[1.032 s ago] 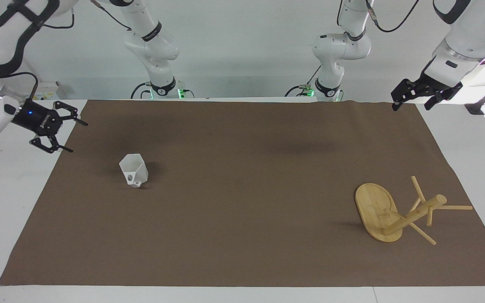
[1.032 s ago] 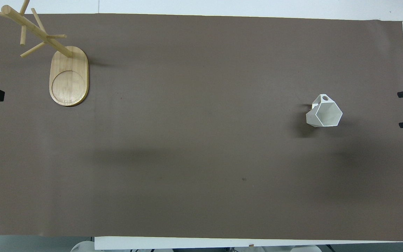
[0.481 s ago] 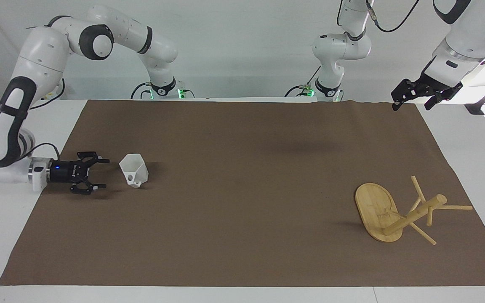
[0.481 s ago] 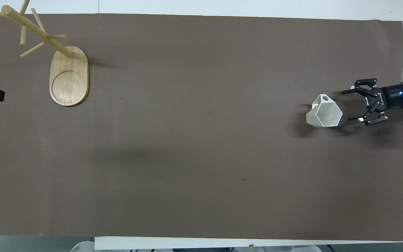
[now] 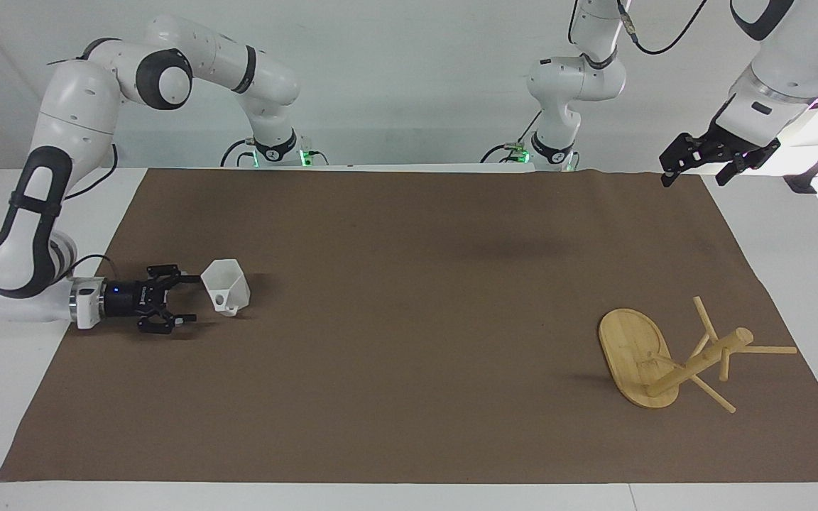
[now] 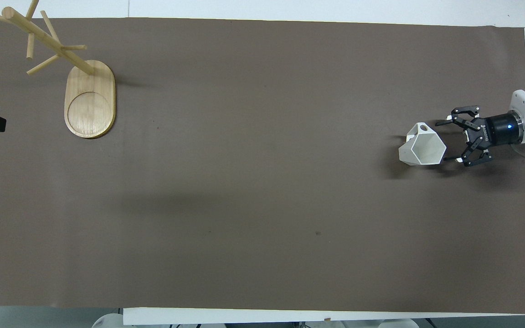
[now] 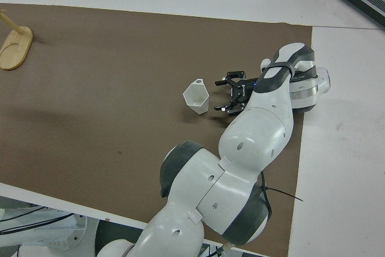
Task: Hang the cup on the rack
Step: 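Reach the right gripper toward the white mug, then close the right gripper on the white mug and lift it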
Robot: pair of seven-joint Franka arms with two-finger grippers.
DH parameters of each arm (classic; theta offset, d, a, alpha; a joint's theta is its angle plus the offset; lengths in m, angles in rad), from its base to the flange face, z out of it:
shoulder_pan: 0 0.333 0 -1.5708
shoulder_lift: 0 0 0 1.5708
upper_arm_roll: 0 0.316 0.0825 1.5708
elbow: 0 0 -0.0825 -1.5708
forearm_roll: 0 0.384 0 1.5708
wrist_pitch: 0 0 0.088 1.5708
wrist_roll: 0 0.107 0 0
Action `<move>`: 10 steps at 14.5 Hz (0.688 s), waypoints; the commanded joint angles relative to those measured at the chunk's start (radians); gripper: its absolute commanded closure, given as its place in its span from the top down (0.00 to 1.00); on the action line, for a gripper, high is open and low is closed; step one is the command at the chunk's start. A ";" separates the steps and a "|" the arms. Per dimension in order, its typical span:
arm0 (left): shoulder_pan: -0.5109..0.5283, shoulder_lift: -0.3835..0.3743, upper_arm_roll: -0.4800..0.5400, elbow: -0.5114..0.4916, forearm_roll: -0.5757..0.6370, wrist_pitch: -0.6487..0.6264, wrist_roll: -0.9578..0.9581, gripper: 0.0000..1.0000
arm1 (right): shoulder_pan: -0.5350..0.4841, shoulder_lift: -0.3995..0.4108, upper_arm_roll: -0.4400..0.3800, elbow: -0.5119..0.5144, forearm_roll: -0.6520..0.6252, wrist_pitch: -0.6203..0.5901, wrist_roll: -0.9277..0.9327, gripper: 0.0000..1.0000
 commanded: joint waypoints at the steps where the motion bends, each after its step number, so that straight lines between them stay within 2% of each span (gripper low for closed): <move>1: -0.004 -0.032 0.002 -0.043 0.005 0.022 -0.004 1.00 | -0.008 -0.059 0.007 -0.132 0.019 0.038 -0.048 1.00; 10: -0.002 -0.032 0.002 -0.043 0.005 0.022 -0.004 1.00 | 0.027 -0.071 0.010 -0.189 0.042 0.073 -0.089 1.00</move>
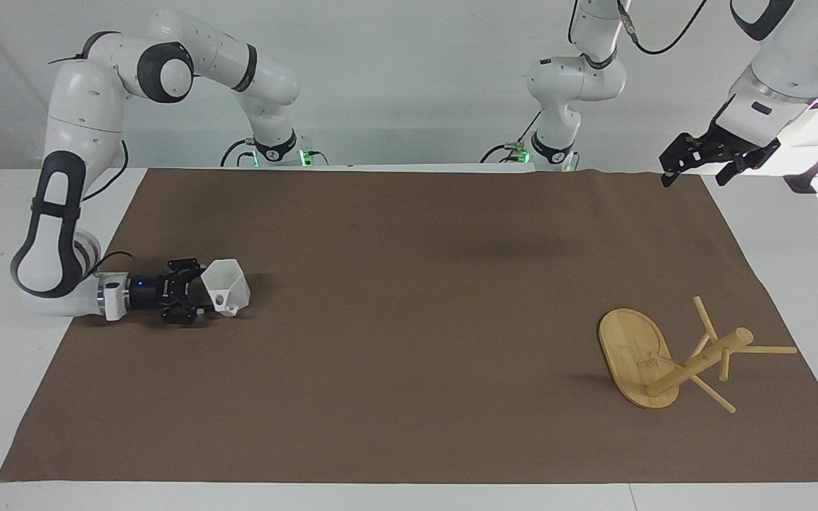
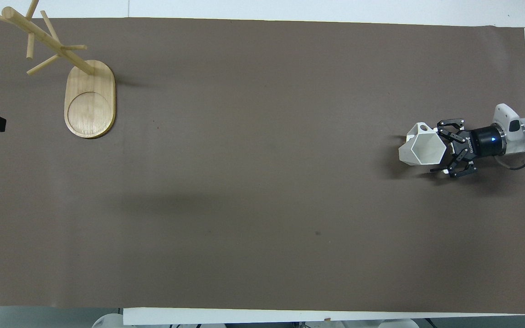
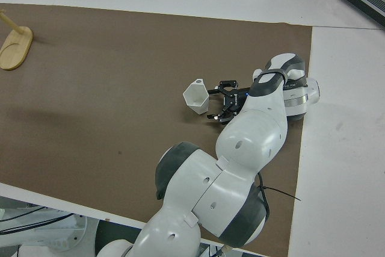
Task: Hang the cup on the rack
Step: 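Close the right gripper on the white mug and lift it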
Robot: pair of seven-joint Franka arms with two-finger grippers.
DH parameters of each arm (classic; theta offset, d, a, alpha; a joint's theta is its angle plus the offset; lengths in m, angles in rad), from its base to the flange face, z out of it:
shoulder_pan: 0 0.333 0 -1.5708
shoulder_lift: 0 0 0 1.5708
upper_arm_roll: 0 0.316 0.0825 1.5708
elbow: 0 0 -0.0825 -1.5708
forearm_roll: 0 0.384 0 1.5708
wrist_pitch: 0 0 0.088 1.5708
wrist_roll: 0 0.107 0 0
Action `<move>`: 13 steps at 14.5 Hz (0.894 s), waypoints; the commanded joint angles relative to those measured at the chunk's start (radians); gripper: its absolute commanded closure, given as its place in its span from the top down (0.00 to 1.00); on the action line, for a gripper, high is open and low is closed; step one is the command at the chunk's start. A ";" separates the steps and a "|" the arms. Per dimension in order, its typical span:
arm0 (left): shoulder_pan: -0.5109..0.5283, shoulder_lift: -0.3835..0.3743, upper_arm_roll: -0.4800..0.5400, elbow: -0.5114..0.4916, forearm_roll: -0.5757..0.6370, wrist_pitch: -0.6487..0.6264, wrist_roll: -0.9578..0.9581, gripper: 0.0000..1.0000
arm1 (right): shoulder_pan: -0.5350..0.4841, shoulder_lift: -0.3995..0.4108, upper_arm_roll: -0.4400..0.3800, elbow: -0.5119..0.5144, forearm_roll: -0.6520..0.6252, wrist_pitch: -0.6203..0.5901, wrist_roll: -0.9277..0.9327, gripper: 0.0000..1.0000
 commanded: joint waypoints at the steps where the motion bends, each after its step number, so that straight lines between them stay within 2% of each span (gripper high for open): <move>1: -0.004 -0.032 0.002 -0.043 0.005 0.022 -0.004 1.00 | 0.010 -0.037 0.007 -0.060 0.024 0.028 -0.036 1.00; 5: -0.002 -0.032 0.002 -0.043 0.005 0.022 -0.004 1.00 | 0.011 -0.039 0.010 -0.071 0.026 0.023 -0.056 1.00; 8: -0.002 -0.032 0.002 -0.043 0.005 0.022 -0.004 1.00 | 0.011 -0.056 0.029 -0.130 0.029 0.026 -0.082 1.00; 13: -0.004 -0.032 0.002 -0.043 0.005 0.022 -0.004 1.00 | 0.036 -0.056 0.030 -0.132 0.047 0.028 -0.091 0.97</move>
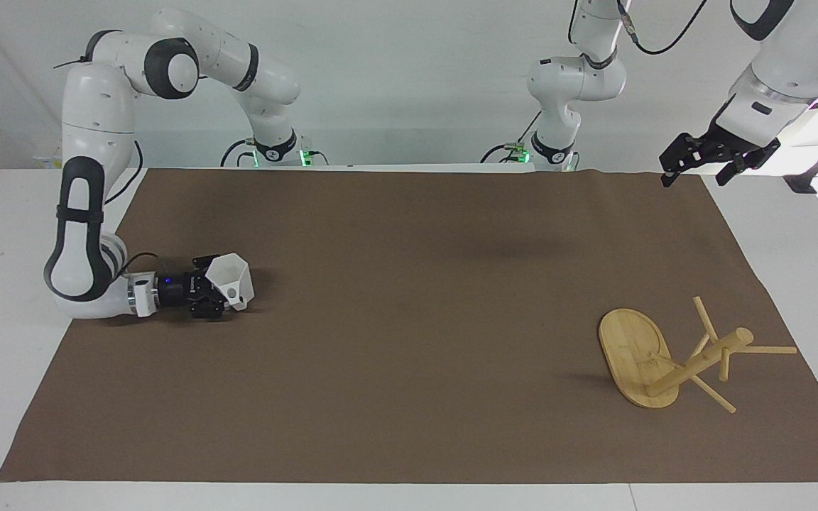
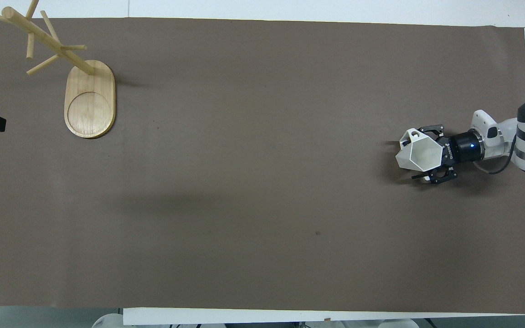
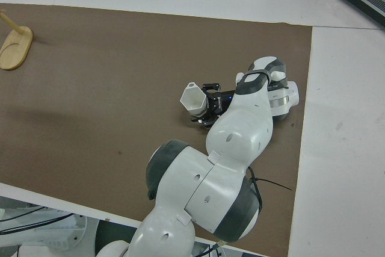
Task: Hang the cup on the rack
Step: 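Close the right gripper on the white mug and lift it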
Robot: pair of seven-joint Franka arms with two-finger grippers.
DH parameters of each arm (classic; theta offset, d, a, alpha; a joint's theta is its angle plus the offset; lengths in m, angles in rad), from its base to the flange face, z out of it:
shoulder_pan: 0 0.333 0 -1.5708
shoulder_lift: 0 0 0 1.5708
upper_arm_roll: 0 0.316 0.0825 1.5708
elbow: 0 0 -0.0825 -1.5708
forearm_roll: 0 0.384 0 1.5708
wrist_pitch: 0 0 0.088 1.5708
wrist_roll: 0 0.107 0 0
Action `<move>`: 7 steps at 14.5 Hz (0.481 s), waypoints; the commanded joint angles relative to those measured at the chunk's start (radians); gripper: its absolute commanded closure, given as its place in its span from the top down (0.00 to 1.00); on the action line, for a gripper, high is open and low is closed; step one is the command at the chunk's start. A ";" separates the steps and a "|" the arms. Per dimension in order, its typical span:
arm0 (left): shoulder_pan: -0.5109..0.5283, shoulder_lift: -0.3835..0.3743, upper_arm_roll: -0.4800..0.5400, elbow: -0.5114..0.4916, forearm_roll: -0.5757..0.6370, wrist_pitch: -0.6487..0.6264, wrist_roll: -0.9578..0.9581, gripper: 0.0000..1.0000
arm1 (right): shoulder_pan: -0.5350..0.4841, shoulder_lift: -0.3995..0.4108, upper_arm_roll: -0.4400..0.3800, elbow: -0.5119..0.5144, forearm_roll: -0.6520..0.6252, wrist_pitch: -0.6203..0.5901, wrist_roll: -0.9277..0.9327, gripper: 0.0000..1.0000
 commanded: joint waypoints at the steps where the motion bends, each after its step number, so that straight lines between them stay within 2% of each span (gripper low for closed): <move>1: -0.002 -0.032 0.002 -0.043 0.005 0.022 -0.004 1.00 | 0.015 -0.031 0.003 -0.041 0.022 0.023 -0.021 0.93; 2: -0.002 -0.032 0.001 -0.043 0.005 0.022 -0.004 1.00 | 0.018 -0.031 0.003 -0.041 0.022 0.023 -0.021 0.87; 6: -0.004 -0.032 0.002 -0.043 0.005 0.022 -0.004 1.00 | 0.020 -0.033 0.005 -0.040 0.023 0.026 -0.006 0.32; 7: -0.002 -0.032 0.002 -0.043 0.005 0.022 -0.004 1.00 | 0.036 -0.036 0.008 -0.040 0.042 0.026 0.006 0.27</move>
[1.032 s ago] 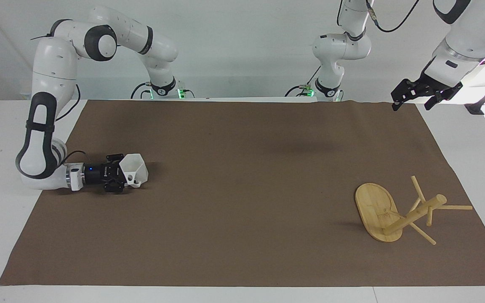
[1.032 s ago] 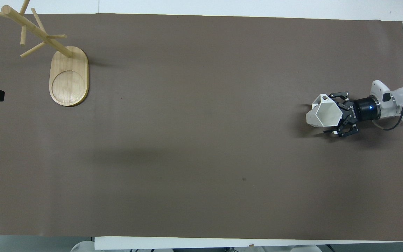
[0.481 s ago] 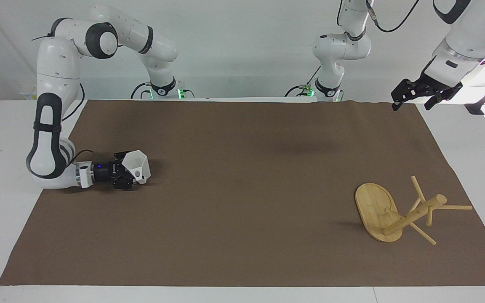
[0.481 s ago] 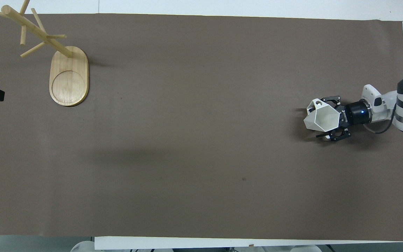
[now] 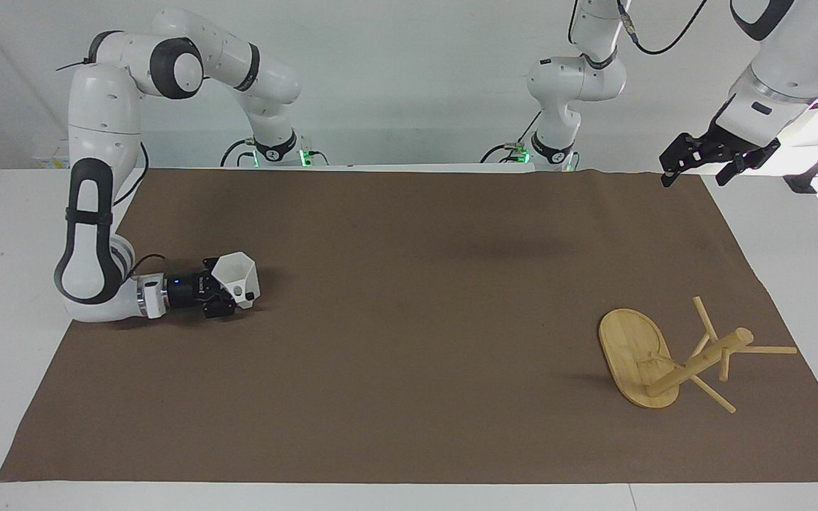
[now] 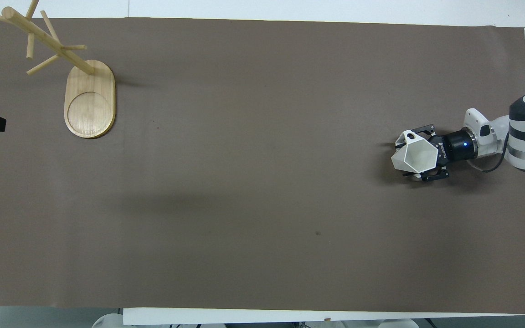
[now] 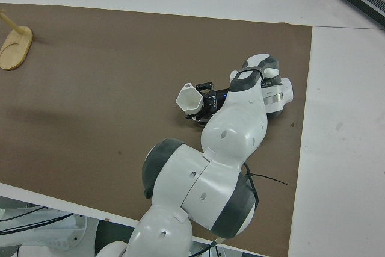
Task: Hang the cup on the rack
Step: 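Close the right gripper on the white mug and lift it, then carry the mug with the right gripper toward the left gripper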
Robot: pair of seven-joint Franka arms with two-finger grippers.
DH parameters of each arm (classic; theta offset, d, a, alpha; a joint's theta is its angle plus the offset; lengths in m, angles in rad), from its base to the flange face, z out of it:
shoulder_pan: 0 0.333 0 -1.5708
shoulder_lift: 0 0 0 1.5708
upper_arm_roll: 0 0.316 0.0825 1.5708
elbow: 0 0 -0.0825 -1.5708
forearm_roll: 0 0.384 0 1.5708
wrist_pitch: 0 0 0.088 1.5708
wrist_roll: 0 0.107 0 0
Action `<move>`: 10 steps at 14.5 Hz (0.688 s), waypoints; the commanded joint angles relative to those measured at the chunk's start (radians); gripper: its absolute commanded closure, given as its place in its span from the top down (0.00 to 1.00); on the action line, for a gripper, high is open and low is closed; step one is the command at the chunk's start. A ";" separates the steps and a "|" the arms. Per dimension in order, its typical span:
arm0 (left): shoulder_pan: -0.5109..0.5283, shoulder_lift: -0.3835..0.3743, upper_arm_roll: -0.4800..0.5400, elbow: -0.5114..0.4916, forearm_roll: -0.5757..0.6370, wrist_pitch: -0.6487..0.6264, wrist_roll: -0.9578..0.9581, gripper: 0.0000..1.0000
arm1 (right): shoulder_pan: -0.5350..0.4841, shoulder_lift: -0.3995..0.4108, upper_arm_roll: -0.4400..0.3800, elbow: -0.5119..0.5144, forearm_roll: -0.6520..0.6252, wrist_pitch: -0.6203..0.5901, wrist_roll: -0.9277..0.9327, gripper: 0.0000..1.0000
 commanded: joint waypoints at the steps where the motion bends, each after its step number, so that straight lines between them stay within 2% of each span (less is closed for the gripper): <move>1: -0.004 -0.032 0.002 -0.043 0.005 0.022 -0.004 1.00 | 0.041 -0.047 0.007 -0.038 0.078 0.033 0.013 0.27; 3: -0.004 -0.032 0.002 -0.043 0.005 0.022 -0.004 1.00 | 0.116 -0.097 0.007 -0.040 0.133 0.069 0.061 0.27; 6: -0.004 -0.032 0.001 -0.043 0.005 0.029 0.001 1.00 | 0.234 -0.207 0.007 -0.052 0.256 0.186 0.207 0.27; 10: -0.011 -0.027 0.001 -0.038 0.005 0.065 -0.004 1.00 | 0.441 -0.246 0.007 -0.050 0.504 0.370 0.342 0.27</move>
